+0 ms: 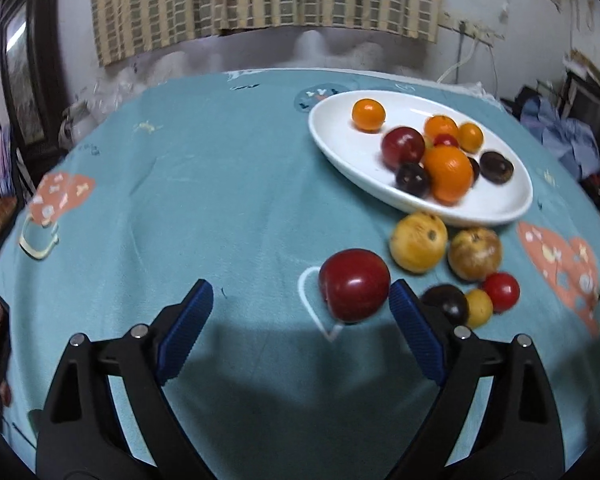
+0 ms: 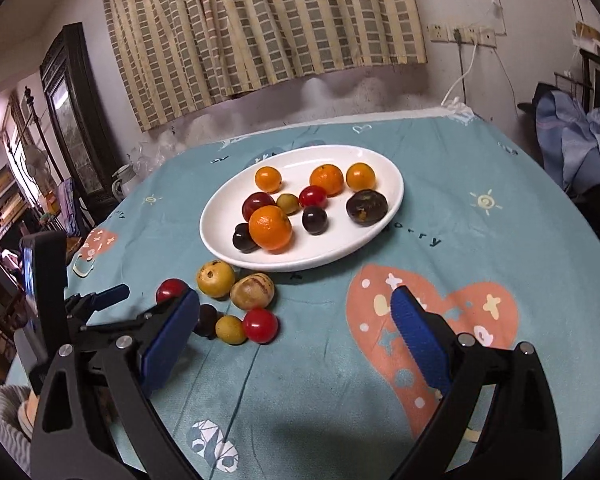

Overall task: Organize fruits
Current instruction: 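Grasp the red plum with the left tool while the right tool grasps the red tomato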

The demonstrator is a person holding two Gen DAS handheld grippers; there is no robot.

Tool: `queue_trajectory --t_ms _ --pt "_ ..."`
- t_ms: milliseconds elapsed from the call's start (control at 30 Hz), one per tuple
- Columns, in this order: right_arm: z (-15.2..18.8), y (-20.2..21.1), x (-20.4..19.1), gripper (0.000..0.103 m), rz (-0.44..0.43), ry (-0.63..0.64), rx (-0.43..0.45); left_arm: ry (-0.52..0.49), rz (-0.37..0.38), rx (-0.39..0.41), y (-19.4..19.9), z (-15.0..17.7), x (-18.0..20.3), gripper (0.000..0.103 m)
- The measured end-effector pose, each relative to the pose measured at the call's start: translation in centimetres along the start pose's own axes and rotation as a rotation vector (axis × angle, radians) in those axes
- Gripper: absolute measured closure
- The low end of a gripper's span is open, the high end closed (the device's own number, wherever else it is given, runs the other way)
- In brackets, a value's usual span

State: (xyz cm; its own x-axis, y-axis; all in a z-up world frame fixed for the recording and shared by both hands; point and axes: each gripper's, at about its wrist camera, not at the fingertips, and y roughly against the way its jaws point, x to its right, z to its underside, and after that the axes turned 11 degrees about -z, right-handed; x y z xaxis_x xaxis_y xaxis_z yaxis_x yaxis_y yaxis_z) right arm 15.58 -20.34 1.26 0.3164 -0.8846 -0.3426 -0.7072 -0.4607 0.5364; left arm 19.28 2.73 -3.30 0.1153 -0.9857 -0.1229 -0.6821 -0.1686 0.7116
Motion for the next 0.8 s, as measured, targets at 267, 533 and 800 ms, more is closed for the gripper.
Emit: queue_trajectory --t_ms 267,533,800 --pt "0.1 -0.4 0.3 0.007 0.006 -0.007 -0.028 0.000 0.018 -0.059 -1.8 -0.5 0.1 0.013" --pt "0.1 -0.5 0.9 0.007 -0.014 -0.044 -0.040 0.011 0.109 -0.033 -1.7 -0.9 0.3 0.035" --pt "0.5 -1.2 0.8 0.007 -0.031 -0.032 -0.063 -0.028 0.142 -0.043 -1.3 -0.4 1.2 0.063"
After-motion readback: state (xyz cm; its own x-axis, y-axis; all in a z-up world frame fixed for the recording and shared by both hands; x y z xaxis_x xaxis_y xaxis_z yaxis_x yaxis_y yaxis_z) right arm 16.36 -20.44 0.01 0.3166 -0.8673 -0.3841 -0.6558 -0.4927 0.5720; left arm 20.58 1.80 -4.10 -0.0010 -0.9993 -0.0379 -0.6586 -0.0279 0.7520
